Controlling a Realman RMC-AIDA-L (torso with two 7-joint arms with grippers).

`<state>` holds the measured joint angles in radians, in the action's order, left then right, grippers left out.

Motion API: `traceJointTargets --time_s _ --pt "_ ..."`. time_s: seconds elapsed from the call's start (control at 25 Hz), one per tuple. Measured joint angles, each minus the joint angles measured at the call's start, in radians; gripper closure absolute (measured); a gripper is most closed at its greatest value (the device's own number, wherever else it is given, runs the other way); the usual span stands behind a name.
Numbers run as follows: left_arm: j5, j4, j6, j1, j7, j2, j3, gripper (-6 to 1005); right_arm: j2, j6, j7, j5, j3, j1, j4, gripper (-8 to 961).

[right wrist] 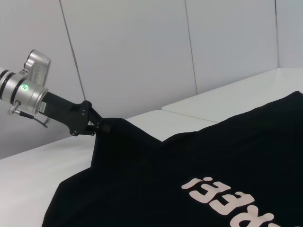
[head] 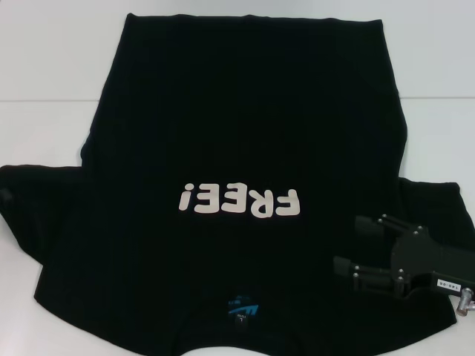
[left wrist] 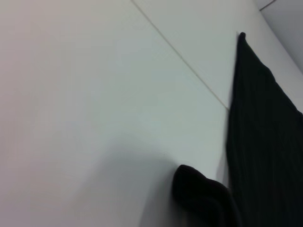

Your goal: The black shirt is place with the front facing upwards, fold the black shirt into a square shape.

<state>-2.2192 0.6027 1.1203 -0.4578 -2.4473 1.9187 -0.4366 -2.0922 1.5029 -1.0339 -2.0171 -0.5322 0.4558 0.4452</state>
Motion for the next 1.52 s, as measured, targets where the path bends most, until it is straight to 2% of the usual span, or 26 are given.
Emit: traceJointTargets --time_s 0.28,0.44,0.76,1.04,1.32,1.52 --pt "0.000 0.000 0.003 -0.014 -0.005 -0.009 0.000 966 0.000 0.001 0.000 0.000 0.000 0.003 -0.004 25" --pt "0.000 0.004 0.049 -0.029 -0.028 -0.025 0.001 966 0.000 0.002 0.000 0.000 0.000 0.003 -0.005 26" --pt "-0.005 0.045 0.153 -0.065 -0.058 -0.025 -0.010 964 -0.003 0.002 0.000 0.000 0.000 0.008 -0.005 27" --pt "-0.012 0.058 0.128 -0.071 -0.061 -0.043 -0.022 963 -0.003 0.002 0.000 0.000 0.000 0.012 -0.006 28" --pt "-0.013 0.055 0.133 -0.071 -0.061 -0.037 -0.030 962 -0.003 -0.001 -0.001 0.000 0.000 0.015 -0.007 29" --pt "-0.007 0.049 0.146 -0.086 -0.076 -0.015 -0.049 961 -0.003 -0.001 -0.002 0.000 0.000 0.018 -0.007 30"
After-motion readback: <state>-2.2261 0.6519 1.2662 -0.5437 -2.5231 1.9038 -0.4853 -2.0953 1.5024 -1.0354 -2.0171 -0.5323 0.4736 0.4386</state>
